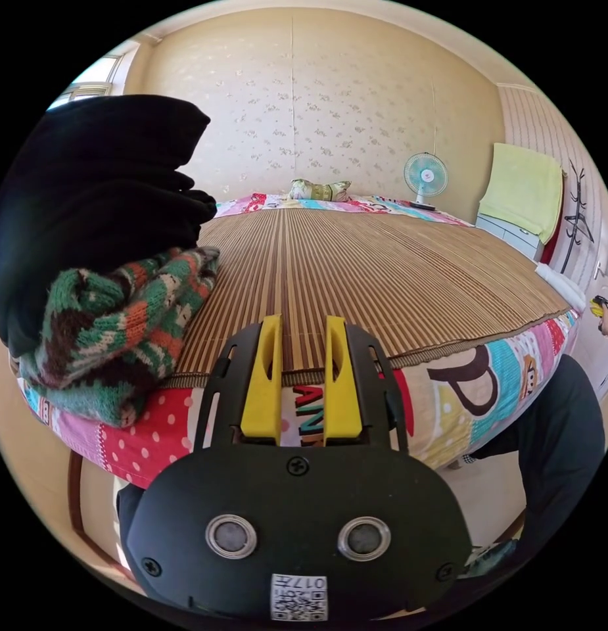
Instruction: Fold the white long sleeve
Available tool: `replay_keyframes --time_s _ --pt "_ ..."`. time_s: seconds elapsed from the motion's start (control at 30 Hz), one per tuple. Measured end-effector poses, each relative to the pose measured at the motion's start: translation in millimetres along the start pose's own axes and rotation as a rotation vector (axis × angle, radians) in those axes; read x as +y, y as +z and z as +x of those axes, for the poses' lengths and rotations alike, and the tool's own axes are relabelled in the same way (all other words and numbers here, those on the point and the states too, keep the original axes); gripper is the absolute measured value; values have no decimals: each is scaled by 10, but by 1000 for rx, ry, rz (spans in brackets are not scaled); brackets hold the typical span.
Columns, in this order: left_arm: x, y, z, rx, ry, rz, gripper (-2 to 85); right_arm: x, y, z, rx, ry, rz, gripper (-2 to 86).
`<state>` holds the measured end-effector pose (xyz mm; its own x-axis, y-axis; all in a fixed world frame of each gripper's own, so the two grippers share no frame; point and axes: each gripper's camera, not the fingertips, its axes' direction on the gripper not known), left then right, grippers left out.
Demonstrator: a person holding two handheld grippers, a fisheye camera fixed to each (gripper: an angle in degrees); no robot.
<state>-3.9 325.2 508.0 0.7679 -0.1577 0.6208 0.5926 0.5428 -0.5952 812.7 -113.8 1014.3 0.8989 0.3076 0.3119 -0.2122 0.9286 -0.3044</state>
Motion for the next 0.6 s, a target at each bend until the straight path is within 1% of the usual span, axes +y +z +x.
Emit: replay_keyframes --time_s 0.07,0.17,0.23,0.3,0.37,0.43,0.47,0.5,0.53,0.6 --pt "-61 -57 52 -10 0 -2 100 -184 47 -7 4 25 -4 76" --pt "-137 -137 109 -21 -3 -4 100 -452 230 92 19 107 -111 81" --pt "-174 -191 134 -22 -16 -3 100 -538 368 158 -60 137 -173 77" --pt "-214 -247 168 -27 -13 -3 100 -521 353 148 -77 154 -143 68" --pt "-262 -323 192 -24 -15 -1 100 -495 342 109 -131 114 -140 57" --pt "-300 -382 211 -25 -15 1 100 -459 514 86 -327 78 -293 43" --pt "-326 -422 218 -23 -16 1 100 -432 573 74 -383 74 -346 40" --pt "-339 -442 220 -22 -17 1 100 -340 657 16 -482 42 -435 33" --pt "-366 -484 220 -18 -19 0 100 -212 690 -81 -537 -16 -498 27" --pt "-405 -547 219 -13 -22 1 100 16 677 -234 -544 -89 -574 20"
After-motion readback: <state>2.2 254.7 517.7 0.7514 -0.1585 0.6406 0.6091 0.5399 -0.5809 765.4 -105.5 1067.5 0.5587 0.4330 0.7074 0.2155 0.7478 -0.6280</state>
